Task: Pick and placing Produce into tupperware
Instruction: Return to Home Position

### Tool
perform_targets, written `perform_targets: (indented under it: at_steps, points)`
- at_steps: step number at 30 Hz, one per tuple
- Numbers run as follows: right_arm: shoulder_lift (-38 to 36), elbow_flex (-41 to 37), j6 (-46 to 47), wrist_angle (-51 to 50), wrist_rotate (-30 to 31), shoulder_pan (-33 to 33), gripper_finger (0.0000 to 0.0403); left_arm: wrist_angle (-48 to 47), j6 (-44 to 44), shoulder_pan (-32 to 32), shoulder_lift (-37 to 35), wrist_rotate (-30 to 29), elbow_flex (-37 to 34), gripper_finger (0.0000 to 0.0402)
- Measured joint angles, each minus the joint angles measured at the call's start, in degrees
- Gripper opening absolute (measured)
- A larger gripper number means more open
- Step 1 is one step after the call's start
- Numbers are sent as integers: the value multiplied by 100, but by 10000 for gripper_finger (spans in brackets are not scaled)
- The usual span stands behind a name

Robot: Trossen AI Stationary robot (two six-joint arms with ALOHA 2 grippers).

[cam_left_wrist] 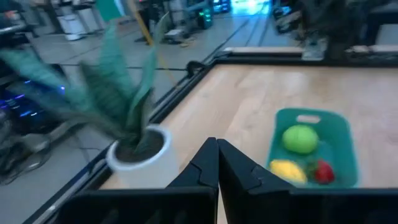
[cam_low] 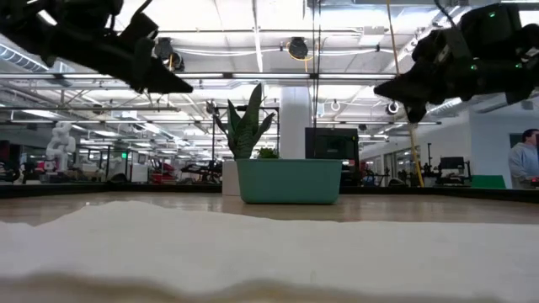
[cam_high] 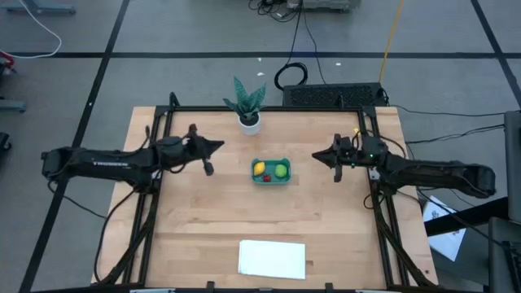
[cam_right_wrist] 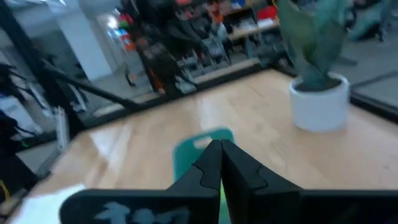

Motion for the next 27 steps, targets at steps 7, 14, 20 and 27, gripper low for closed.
perform_targets:
  at_steps: [7, 14, 20, 27]
  points:
    - [-500, 0, -170, 22, 279, 809, 0, 98, 280, -156, -539, -103, -508, 0]
    - [-1716, 2, -442, -890, 816, 1046, 0, 795, 329, -237, -1246, 604, -950, 0]
    - [-2600, 2, -588, -1519, 979, 1165, 0, 329, 430, -242, -1824, 602, -950, 0]
    - [-3217, 2, -884, -2329, 1679, 1545, 0, -519, 446, -547, -2810, 379, -950, 0]
